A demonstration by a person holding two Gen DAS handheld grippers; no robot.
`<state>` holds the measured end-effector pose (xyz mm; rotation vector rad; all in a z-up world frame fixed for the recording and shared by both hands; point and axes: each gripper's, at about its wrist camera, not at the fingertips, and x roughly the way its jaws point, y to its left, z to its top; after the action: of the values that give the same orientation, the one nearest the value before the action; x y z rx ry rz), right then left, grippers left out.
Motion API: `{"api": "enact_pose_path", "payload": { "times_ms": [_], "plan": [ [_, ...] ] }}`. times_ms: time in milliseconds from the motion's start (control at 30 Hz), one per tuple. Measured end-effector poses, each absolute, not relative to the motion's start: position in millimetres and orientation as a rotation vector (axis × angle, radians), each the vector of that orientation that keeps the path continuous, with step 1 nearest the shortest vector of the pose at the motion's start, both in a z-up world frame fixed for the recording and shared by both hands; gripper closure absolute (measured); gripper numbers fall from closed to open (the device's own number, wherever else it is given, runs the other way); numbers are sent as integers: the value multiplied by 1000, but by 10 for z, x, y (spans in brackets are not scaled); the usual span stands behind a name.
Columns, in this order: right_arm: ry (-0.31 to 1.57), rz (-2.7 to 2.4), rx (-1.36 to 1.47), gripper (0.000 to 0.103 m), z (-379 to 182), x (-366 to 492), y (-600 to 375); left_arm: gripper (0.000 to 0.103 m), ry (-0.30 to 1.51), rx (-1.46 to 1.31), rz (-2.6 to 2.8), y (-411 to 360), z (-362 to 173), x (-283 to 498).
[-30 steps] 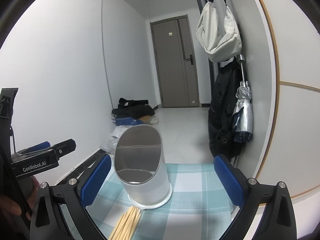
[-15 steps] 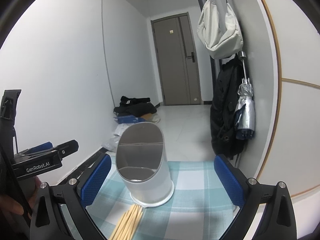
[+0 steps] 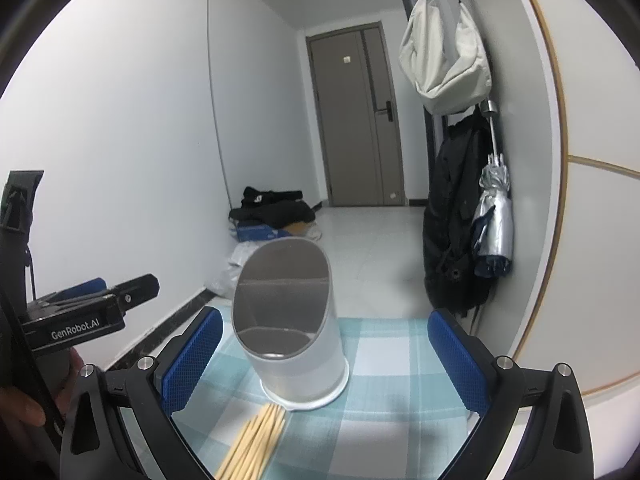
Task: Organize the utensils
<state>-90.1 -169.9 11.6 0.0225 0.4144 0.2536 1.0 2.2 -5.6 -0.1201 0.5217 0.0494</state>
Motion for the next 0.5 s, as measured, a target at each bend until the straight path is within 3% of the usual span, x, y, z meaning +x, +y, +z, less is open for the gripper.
{"api": "enact_pose_path", "payload": {
  "times_ms": [300,500],
  "plan": [
    [641,301,-27,11,-205,-698,-1498,2,612,-125,68,148,-143,124],
    [883,303,-69,31,-685,-470,-1372,2,693,-173,92,301,-236,216]
  ]
}}
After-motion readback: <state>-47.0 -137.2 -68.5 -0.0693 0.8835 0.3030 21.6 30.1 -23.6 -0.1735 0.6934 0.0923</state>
